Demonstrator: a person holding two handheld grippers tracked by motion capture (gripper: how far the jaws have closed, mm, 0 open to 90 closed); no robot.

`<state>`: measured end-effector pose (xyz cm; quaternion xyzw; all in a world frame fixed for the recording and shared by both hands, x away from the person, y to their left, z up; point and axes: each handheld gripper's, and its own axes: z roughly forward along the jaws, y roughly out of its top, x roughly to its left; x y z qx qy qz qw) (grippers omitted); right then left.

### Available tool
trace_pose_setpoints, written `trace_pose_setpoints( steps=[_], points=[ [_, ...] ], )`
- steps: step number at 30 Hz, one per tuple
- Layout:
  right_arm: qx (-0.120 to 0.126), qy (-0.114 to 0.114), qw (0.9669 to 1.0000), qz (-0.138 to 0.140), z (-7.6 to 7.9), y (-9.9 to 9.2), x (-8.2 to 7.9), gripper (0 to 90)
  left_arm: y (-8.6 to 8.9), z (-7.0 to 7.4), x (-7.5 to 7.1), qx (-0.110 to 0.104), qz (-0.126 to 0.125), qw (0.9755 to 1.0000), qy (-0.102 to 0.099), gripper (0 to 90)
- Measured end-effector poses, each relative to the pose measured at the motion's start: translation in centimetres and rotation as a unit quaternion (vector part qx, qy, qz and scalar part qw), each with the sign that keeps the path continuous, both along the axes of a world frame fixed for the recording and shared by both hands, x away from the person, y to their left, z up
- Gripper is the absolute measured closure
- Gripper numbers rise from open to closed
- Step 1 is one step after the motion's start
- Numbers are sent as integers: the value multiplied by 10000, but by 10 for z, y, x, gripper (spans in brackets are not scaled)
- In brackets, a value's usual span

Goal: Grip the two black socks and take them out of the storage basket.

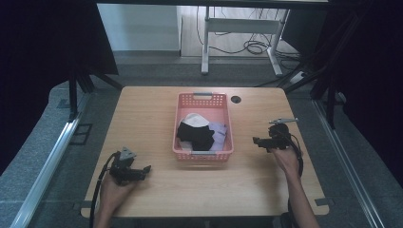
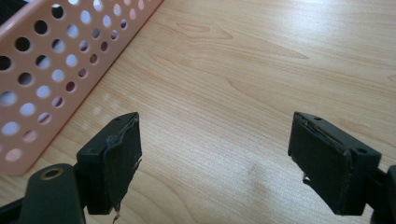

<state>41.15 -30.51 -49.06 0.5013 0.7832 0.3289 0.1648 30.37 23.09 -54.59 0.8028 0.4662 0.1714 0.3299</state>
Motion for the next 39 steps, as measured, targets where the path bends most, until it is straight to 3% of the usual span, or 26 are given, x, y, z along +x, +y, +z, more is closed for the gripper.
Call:
trace_pose_setpoints(
  steps=[4, 27, 39],
  points=[
    [-79, -20, 9999, 84, -3, 3, 0, 164, 0, 0, 0, 0, 0, 10000, 1, 134],
    [-11, -30, 9999, 142, -2, 8, 1, 144, 0, 0, 0, -4, 2, 10000, 2, 134],
    [64, -156, 9994, 304, 14, 19, -3, 132, 0, 0, 0, -6, 2, 10000, 1, 134]
  ],
)
